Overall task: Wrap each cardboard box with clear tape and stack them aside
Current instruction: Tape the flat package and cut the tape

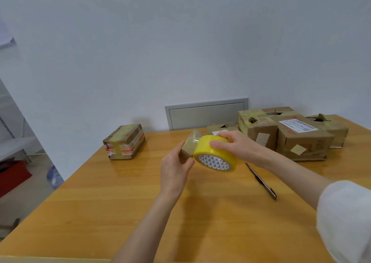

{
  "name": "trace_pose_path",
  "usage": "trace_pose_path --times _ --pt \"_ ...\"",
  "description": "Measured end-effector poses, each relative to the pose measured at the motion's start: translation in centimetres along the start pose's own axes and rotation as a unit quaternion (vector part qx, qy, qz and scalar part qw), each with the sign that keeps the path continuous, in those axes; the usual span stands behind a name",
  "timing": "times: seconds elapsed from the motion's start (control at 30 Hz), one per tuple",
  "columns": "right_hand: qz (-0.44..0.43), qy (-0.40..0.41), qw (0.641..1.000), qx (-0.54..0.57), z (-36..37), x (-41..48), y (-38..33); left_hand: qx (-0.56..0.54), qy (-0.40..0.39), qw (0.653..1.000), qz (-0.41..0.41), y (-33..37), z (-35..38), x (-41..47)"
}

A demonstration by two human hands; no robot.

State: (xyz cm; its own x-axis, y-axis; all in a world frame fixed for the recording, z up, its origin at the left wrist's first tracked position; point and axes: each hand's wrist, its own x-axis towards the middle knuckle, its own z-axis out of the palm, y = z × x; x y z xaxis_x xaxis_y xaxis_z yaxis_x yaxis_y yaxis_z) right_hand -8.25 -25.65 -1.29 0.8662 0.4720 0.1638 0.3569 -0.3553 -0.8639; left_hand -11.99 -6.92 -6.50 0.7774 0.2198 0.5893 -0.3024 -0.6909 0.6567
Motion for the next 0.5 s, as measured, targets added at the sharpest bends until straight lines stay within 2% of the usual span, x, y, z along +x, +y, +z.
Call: trace_pose_path --times 0.27,0.37,0.5 --pt "0.062 -0.003 0.998 -0.010 0.6 0.2 1.7 -0.049 0.015 0.995 -0.090 -0.5 1.4 -0.1" --pt "0.066 0.005 0.994 -0.092 1.5 0.5 2.5 -0.085 0.033 0.990 -0.112 -0.6 1.0 0.3" --pt "0.078 0.038 0.990 -0.109 2.6 0.6 3.6 -0.116 -0.009 0.984 -0.135 -0.7 0.7 0.4"
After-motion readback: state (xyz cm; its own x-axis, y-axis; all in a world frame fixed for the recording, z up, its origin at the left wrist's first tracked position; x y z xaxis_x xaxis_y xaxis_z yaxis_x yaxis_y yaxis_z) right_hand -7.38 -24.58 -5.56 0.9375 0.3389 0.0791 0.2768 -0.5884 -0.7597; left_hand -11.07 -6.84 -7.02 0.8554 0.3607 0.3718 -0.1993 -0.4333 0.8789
